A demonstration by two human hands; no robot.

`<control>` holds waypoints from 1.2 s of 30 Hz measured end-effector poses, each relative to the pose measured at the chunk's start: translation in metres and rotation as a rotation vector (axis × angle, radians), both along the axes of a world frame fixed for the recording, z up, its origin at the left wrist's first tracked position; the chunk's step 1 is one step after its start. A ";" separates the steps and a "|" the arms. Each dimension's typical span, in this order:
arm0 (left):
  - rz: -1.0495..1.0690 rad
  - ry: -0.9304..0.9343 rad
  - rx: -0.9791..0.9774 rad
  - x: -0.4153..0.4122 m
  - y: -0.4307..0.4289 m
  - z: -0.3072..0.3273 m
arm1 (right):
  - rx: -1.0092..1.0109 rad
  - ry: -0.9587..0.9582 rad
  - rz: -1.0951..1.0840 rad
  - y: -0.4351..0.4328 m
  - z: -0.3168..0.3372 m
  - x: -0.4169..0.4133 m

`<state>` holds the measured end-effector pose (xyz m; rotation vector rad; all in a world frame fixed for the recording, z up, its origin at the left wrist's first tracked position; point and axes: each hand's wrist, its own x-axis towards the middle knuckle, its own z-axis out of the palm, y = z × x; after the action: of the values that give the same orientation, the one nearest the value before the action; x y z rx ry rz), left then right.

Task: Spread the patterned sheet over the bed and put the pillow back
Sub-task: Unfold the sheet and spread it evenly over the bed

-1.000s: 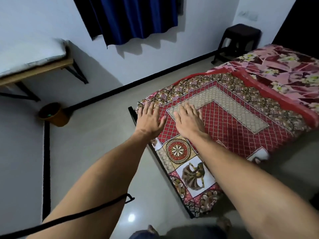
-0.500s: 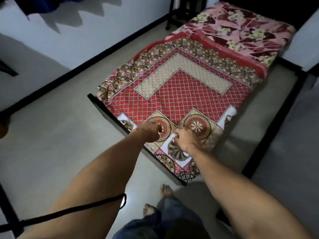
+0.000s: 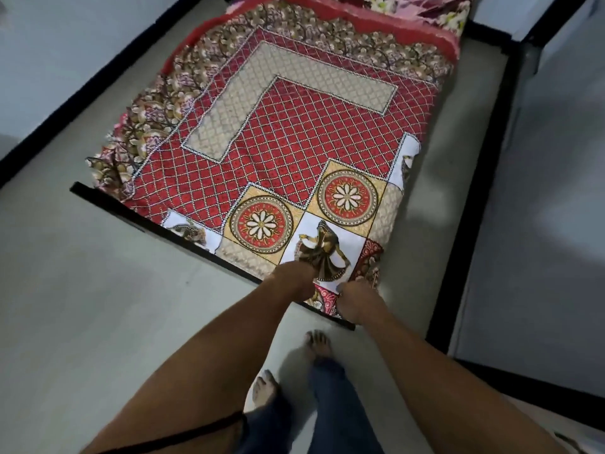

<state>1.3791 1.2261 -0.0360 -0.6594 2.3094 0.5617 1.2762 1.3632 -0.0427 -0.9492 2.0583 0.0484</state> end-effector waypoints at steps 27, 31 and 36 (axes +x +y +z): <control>-0.002 -0.064 -0.122 0.022 -0.065 -0.117 | -0.243 0.223 -0.136 -0.017 -0.125 0.049; 0.331 -0.081 -0.117 0.063 -0.120 -0.092 | -0.500 -0.076 -0.273 -0.070 -0.116 0.081; 1.470 0.254 0.403 0.110 -0.178 -0.089 | -0.522 -1.068 -1.736 -0.136 -0.096 0.119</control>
<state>1.4893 1.0484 -0.1245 -2.0922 1.4222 1.7284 1.3953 1.2277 -0.1390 0.7278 1.1995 -1.5401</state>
